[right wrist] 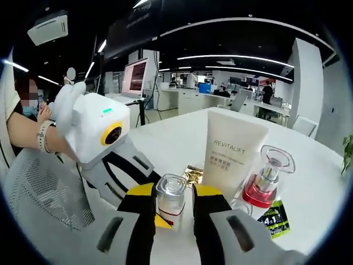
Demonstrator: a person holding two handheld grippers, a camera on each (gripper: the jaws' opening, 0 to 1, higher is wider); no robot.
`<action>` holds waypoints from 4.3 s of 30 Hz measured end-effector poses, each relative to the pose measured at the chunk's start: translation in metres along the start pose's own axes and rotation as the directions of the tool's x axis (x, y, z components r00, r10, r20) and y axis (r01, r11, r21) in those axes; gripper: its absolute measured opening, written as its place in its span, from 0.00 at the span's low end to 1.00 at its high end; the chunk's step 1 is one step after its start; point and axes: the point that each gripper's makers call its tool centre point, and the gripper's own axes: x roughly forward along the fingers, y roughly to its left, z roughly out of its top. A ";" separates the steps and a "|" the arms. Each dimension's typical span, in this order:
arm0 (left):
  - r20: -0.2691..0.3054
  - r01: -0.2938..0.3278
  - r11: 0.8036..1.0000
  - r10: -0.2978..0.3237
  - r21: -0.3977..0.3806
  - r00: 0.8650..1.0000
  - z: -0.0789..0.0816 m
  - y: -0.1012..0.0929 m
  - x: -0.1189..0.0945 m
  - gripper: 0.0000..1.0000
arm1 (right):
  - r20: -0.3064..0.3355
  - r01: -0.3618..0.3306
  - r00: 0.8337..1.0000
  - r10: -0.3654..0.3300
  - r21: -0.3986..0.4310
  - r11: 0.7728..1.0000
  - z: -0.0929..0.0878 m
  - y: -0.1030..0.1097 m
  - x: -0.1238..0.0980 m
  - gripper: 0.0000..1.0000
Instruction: Arrange the skincare products in the storage area until every visible bottle or jar stands upright without overlapping.
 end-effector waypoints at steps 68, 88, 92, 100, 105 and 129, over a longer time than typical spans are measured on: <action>-0.088 -0.024 0.997 0.018 -0.067 0.996 -0.009 0.009 0.000 0.10 | -0.296 0.011 0.955 -0.013 -0.008 1.000 -0.069 -0.050 -0.039 0.26; -0.082 -0.006 0.999 0.001 -0.053 0.997 0.002 0.001 0.014 0.06 | -0.342 0.017 0.939 -0.030 -0.041 0.999 -0.082 -0.055 -0.031 0.20; -0.081 -0.002 0.999 -0.003 -0.053 0.997 0.004 -0.002 0.017 0.05 | -0.339 0.017 0.940 -0.026 -0.029 0.999 -0.081 -0.055 -0.030 0.16; -0.073 0.011 0.999 -0.014 -0.048 0.997 0.008 -0.007 0.021 0.04 | -0.366 0.004 0.930 -0.029 -0.067 0.998 -0.084 -0.051 -0.028 0.14; -0.070 0.014 0.999 -0.017 -0.041 0.997 0.009 -0.008 0.022 0.04 | -0.380 0.000 0.924 -0.028 -0.074 0.997 -0.087 -0.052 -0.026 0.15; -0.081 0.007 0.999 -0.009 -0.034 0.997 0.009 -0.008 0.028 0.06 | -0.380 0.019 0.924 -0.045 -0.072 0.997 -0.088 -0.057 -0.025 0.13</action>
